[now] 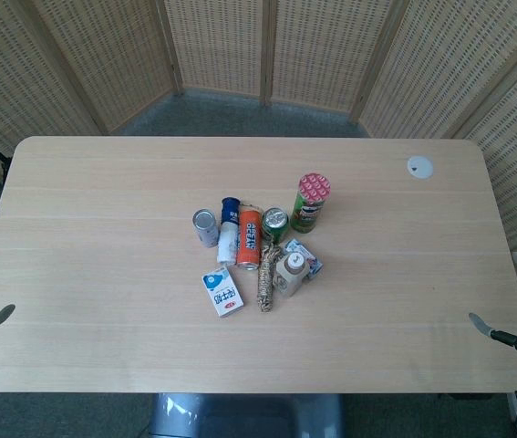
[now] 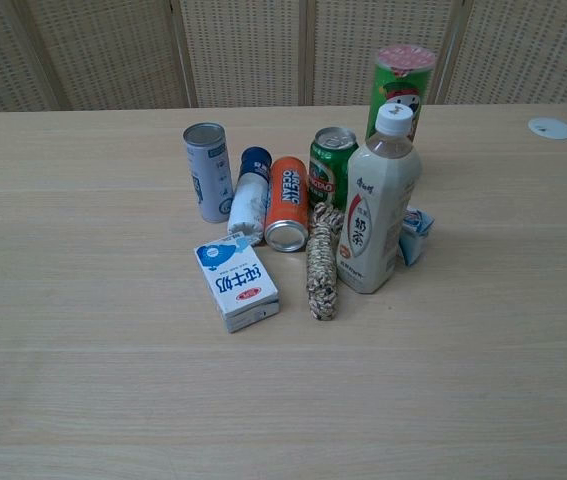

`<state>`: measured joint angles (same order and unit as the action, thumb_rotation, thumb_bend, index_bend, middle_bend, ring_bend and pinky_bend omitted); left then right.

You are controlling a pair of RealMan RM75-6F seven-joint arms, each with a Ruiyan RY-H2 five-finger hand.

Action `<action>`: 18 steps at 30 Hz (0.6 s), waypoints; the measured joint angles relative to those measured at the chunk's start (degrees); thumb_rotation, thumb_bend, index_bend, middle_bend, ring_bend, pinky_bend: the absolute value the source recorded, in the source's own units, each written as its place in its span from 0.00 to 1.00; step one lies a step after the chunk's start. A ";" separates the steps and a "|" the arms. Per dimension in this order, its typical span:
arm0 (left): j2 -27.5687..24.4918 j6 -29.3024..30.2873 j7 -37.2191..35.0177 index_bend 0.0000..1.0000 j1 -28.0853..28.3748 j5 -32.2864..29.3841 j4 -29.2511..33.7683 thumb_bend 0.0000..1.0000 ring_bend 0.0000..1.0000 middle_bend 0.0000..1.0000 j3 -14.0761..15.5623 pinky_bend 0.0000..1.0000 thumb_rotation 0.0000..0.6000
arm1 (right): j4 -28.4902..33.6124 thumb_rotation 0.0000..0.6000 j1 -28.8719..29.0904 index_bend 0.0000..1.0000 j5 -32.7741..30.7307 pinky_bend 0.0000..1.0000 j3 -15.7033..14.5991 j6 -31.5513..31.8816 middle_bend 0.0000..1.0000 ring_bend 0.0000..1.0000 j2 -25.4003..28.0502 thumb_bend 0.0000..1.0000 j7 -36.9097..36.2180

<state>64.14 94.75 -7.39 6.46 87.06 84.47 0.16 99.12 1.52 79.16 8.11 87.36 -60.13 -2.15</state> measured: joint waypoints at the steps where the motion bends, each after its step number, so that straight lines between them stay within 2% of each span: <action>1: -0.03 -0.40 0.00 0.00 -0.05 0.00 0.08 0.00 0.00 0.00 -0.03 0.00 1.00 | -0.07 0.79 0.01 0.00 -0.02 0.00 0.00 -0.08 0.00 0.00 0.01 0.00 -0.05; 8: 0.45 -2.13 0.87 0.00 -0.03 0.81 0.55 0.00 0.00 0.00 0.00 0.00 1.00 | 0.04 0.80 -0.05 0.00 -0.31 0.00 0.19 -0.04 0.00 0.00 0.22 0.00 -0.62; 12: 1.00 -4.67 2.24 0.00 1.55 3.62 1.16 0.00 0.00 0.00 0.71 0.00 1.00 | 0.08 0.79 -0.09 0.00 -0.73 0.00 0.38 -0.08 0.00 0.00 0.37 0.00 -0.91; 18: 1.71 -13.84 5.47 0.00 10.57 13.14 2.00 0.00 0.00 0.00 1.44 0.00 1.00 | 0.12 0.79 -0.19 0.00 -0.84 0.00 0.55 -0.11 0.00 0.00 0.80 0.00 -1.98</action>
<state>65.85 80.91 -1.92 17.03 100.20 86.47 1.60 99.24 1.33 78.32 8.66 87.26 -59.33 -4.12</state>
